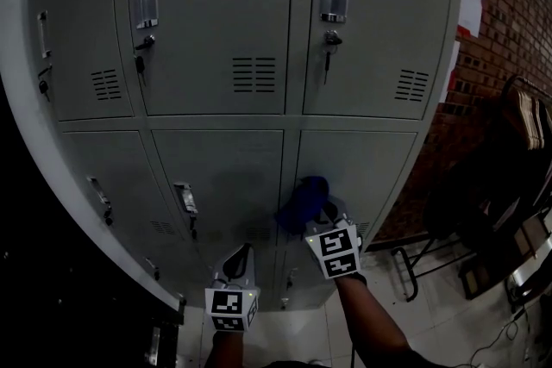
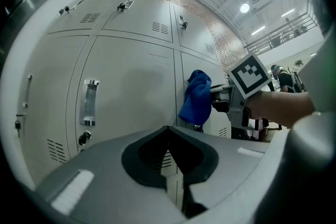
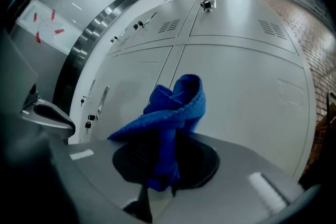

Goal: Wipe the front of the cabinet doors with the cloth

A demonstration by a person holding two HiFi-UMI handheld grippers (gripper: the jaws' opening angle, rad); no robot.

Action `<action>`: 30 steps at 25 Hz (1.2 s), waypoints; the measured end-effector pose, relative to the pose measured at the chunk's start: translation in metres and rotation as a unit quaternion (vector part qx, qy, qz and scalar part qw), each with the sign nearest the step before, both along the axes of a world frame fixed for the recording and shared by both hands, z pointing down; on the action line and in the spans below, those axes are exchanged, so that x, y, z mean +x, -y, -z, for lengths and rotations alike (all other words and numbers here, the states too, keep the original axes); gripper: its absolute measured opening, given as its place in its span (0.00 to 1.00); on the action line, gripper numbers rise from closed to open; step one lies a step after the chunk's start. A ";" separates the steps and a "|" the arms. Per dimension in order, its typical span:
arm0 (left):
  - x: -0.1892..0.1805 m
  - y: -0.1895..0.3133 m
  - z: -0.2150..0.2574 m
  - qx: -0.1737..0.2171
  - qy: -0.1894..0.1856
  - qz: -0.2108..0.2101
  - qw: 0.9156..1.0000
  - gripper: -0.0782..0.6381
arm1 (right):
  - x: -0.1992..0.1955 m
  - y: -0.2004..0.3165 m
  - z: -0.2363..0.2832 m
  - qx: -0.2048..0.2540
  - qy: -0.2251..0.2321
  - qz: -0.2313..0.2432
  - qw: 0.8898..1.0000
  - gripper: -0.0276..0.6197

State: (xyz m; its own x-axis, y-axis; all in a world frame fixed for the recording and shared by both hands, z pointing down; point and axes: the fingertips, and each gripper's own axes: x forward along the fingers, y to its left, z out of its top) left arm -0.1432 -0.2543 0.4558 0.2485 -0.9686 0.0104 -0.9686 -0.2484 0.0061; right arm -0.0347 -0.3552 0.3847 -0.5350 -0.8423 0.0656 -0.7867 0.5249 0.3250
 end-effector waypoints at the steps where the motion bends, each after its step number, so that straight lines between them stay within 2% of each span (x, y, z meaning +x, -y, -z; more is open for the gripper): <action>1: 0.000 0.000 0.000 -0.001 0.000 0.000 1.000 0.13 | 0.002 0.000 0.000 -0.001 0.002 0.000 1.000 0.15; 13: 0.018 0.006 -0.005 -0.006 0.002 -0.011 1.000 0.13 | 0.038 0.006 -0.003 -0.006 0.018 -0.016 1.000 0.14; 20: 0.029 0.010 -0.005 -0.006 0.001 -0.016 1.000 0.13 | 0.082 0.013 -0.007 -0.012 0.005 -0.037 0.999 0.15; 30: 0.054 0.013 -0.003 -0.005 0.006 -0.034 0.999 0.13 | 0.152 0.025 -0.011 -0.025 0.020 -0.094 0.995 0.15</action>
State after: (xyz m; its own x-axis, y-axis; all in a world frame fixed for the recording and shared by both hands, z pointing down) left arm -0.0894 -0.2673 0.4585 0.3133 -0.9494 0.0230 -0.9496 -0.3134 -0.0022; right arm 0.1178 -0.3798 0.3954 -0.3704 -0.9243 0.0925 -0.8844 0.3813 0.2691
